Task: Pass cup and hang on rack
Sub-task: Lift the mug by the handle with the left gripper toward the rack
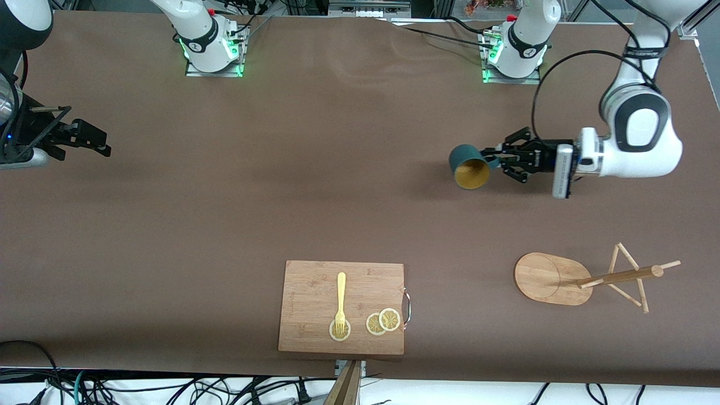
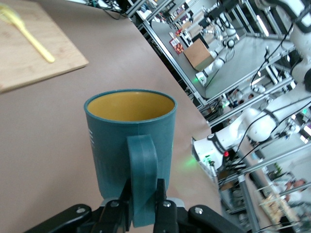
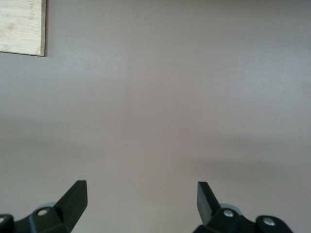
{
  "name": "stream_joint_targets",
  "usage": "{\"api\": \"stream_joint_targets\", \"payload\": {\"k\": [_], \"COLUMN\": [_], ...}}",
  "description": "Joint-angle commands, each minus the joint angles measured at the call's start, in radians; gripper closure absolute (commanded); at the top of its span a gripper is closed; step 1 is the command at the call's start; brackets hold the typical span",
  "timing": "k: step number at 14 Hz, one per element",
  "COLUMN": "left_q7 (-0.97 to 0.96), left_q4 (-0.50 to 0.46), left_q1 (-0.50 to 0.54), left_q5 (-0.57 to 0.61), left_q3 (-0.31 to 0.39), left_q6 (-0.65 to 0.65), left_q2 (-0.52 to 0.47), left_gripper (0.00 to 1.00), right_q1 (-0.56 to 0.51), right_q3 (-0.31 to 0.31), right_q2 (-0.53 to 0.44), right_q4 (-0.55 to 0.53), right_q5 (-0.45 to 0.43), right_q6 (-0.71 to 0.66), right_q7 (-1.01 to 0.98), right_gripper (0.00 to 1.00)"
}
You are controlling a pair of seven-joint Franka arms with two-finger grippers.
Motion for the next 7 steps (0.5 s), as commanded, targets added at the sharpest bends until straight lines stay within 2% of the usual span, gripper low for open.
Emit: {"api": "stream_joint_targets", "payload": {"k": [1, 3, 7], "left_q7": [-0.125, -0.246, -0.467], "left_q4": [0.037, 0.075, 0.16], "left_q1": [0.005, 0.038, 0.091], "left_q5": [0.032, 0.032, 0.022], "left_q3": [0.113, 0.158, 0.203], "left_q6": [-0.106, -0.188, -0.249], "left_q2": [-0.01, -0.007, 0.048], "left_gripper": [1.0, 1.0, 1.0], "right_q1": [0.002, 0.002, 0.002], "right_q3": [-0.002, -0.002, 0.0], "right_q2": [0.003, 0.003, 0.003], "right_q4": [0.015, 0.015, 0.015], "right_q5": [0.016, 0.016, 0.016], "right_q6": [-0.007, -0.004, -0.002], "right_q7": [0.005, 0.005, 0.005], "right_gripper": [0.0, 0.0, 0.0]}}
